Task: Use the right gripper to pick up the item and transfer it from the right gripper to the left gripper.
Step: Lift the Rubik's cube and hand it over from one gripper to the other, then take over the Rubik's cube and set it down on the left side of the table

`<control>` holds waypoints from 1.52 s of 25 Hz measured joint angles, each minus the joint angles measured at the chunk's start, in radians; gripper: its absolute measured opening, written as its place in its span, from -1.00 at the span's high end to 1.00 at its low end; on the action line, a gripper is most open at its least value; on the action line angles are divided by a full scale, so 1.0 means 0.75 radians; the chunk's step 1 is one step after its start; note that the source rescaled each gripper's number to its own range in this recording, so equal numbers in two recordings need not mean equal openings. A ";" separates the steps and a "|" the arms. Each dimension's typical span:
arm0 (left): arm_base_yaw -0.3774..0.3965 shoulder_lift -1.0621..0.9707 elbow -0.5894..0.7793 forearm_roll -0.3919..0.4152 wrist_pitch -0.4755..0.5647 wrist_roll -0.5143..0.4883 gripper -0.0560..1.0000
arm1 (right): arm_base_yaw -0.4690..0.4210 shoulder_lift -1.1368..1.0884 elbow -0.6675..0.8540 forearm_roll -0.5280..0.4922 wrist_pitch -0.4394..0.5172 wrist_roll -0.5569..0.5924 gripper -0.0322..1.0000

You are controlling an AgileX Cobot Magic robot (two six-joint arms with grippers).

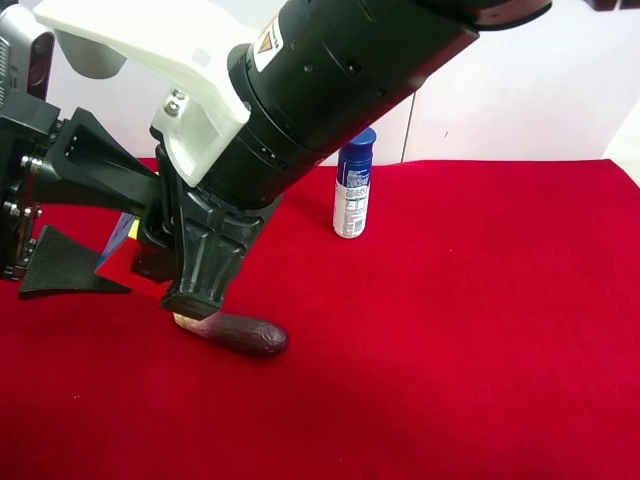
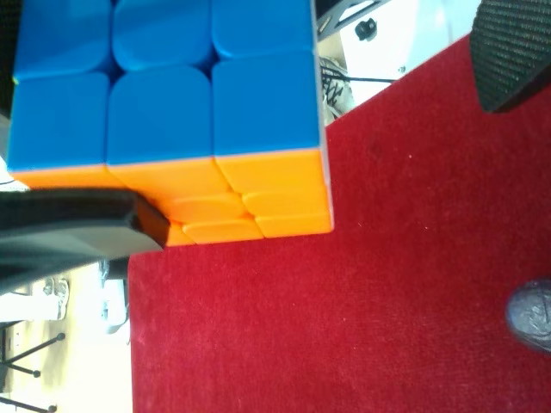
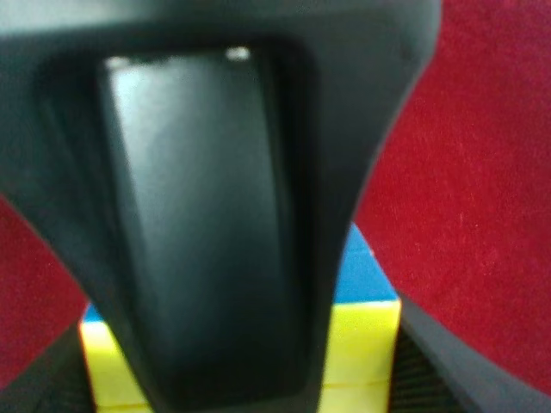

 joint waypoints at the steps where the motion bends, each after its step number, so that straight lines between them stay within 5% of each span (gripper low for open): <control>1: 0.000 0.000 0.000 -0.001 -0.002 0.000 -1.00 | 0.000 0.000 0.000 0.000 0.000 0.000 0.91; 4: -0.001 0.000 0.000 -0.003 -0.001 0.000 -0.91 | 0.000 0.000 0.000 0.000 0.000 0.000 0.91; 5: -0.001 0.000 0.000 -0.003 -0.001 0.000 -0.68 | 0.000 0.000 0.000 0.000 0.000 0.000 0.91; 7: -0.002 0.000 -0.001 -0.023 0.006 0.000 0.11 | 0.000 0.000 0.000 0.000 0.000 0.000 0.91; 8: -0.005 0.000 -0.004 -0.045 0.013 0.001 0.69 | 0.001 0.003 0.000 0.002 0.000 0.000 0.91; 9: -0.007 0.000 -0.004 -0.048 0.015 0.007 0.89 | 0.003 0.004 0.000 0.002 0.000 0.000 0.91; 21: -0.008 0.000 -0.004 -0.051 0.019 0.033 0.85 | 0.004 0.004 0.000 0.001 0.002 0.000 0.90; 22: -0.008 0.000 -0.004 -0.030 0.016 0.034 0.85 | 0.004 0.004 0.000 0.001 0.000 0.007 0.68; 24: -0.008 0.000 -0.004 -0.014 0.006 0.035 0.85 | 0.004 0.001 0.000 0.002 -0.007 0.025 -0.23; 26: -0.008 0.000 -0.004 -0.014 0.006 0.035 0.85 | 0.004 0.001 0.000 0.001 -0.013 0.034 -0.83; 31: -0.008 0.000 -0.004 -0.013 0.001 0.036 0.85 | 0.004 -0.014 0.000 -0.040 0.033 0.037 -0.98; 38: -0.008 0.000 -0.004 -0.012 0.001 0.036 0.85 | 0.004 -0.156 0.000 -0.284 0.348 0.306 -1.00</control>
